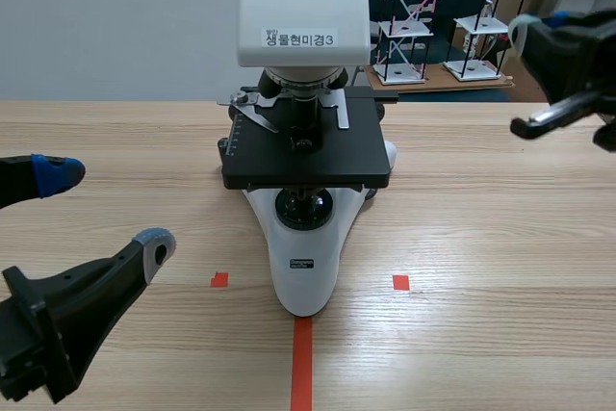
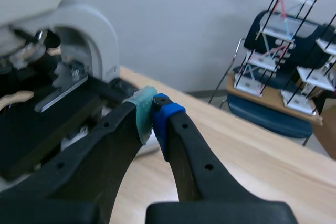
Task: Point at the coarse focus knob
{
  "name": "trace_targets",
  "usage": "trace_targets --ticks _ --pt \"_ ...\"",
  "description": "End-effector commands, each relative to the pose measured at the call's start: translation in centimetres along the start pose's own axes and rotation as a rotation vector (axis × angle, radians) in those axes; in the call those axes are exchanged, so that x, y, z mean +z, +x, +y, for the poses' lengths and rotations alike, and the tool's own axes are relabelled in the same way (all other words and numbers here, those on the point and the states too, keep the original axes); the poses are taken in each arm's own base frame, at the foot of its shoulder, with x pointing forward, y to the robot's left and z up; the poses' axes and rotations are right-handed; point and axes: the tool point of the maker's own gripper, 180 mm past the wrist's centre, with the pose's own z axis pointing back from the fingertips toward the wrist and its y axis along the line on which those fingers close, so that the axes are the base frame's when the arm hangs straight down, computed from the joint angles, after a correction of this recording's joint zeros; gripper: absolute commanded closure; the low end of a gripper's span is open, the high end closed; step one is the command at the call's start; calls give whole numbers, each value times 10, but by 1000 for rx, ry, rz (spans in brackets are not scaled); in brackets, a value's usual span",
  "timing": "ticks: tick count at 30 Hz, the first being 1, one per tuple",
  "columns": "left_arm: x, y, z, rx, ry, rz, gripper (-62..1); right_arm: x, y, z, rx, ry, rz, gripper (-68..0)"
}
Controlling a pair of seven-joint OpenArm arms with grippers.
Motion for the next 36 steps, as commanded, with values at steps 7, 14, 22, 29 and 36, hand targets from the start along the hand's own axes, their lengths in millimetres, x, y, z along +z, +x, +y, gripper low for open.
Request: trace_targets --ticks 7,14,22,29,36 --pt "1 4 -1 8 1 -20 -623 -35 32 13 36 59 -49 -1" --pt "1 4 -1 8 1 -20 -623 -63 1 4 -6 43 56 -2" --pt "1 4 -1 8 1 -20 -623 -92 -19 -1 -48 69 124 -2" --pt "1 4 -1 8 1 -20 -623 -117 -18 1 -47 110 156 -2" --pt "1 4 -1 8 1 -20 -623 -140 -31 11 -98 174 239 -2"
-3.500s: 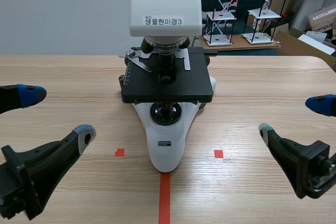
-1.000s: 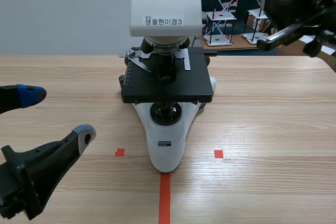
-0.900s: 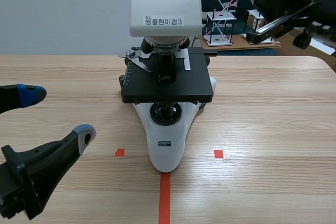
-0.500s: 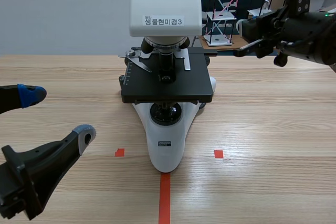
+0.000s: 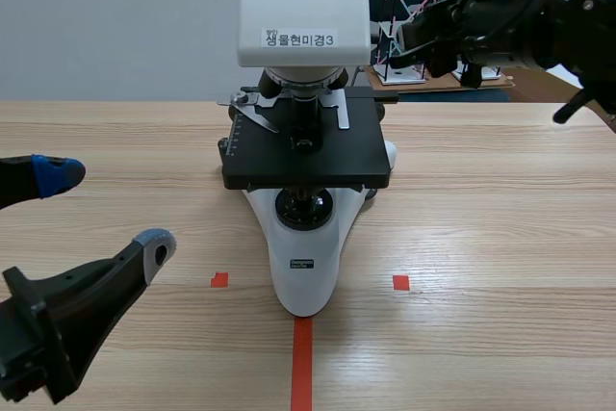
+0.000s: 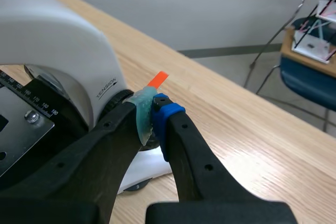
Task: Point at the coarse focus knob
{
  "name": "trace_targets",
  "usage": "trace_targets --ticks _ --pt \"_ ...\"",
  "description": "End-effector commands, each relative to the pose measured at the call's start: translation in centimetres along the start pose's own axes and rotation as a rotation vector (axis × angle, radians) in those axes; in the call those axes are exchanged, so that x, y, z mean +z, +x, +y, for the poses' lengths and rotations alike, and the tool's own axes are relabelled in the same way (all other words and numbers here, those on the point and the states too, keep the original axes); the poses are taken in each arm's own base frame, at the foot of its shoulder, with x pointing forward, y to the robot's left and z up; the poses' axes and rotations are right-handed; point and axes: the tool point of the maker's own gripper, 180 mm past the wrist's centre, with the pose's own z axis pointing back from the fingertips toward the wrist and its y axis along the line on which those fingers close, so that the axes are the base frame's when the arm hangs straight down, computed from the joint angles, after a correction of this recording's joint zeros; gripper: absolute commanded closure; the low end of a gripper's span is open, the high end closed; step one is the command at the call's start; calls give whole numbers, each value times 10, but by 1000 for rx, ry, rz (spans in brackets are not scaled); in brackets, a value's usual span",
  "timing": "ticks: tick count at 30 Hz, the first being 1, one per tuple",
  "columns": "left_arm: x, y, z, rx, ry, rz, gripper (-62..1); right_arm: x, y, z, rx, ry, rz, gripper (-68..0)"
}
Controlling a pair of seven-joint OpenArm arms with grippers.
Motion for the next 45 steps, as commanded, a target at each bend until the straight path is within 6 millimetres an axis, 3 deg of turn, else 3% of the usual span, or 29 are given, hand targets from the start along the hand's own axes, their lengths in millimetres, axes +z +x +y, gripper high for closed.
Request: trace_targets --ticks 1,12,19,45 --pt "1 4 -1 8 1 -20 -623 -3 18 -2 -2 5 -30 -2" --pt "1 5 -1 8 1 -21 -623 -8 20 6 -97 64 34 -2" --pt "1 5 -1 8 1 -21 -623 -8 12 7 -110 67 78 -2" --pt "1 5 -1 8 1 -21 -623 -7 12 8 -113 70 78 -2"
